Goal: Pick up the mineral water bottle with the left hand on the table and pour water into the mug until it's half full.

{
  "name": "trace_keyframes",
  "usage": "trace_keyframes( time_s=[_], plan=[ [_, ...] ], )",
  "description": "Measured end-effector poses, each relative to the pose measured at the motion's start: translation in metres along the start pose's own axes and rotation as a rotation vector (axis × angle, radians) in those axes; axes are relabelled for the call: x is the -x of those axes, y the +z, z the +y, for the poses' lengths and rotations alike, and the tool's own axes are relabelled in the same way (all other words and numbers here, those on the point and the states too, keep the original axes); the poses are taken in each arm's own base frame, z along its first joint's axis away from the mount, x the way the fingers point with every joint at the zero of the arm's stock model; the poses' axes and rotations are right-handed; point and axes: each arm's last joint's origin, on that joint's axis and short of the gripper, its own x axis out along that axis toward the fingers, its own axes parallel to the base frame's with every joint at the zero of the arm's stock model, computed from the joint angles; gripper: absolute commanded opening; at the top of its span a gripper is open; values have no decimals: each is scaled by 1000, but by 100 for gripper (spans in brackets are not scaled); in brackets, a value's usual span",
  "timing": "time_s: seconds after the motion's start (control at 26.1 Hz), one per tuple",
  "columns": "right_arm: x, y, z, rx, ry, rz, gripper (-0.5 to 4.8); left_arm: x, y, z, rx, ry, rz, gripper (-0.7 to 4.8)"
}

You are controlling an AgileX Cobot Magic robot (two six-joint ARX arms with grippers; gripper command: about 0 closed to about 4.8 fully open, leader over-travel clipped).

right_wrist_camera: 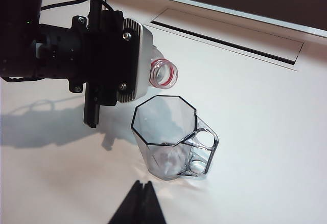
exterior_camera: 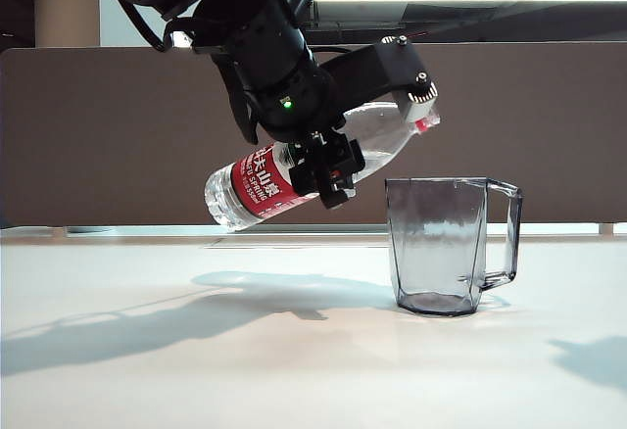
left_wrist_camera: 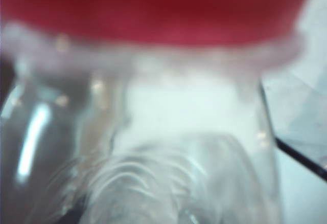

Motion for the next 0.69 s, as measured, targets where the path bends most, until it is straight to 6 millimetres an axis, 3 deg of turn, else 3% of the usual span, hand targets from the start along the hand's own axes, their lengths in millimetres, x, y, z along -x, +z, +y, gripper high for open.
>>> trace_keyframes(
  time_s=[0.69],
  plan=[
    [0, 0, 0, 0, 0, 0, -2, 3, 5, -4, -134, 12, 18, 213]
  ],
)
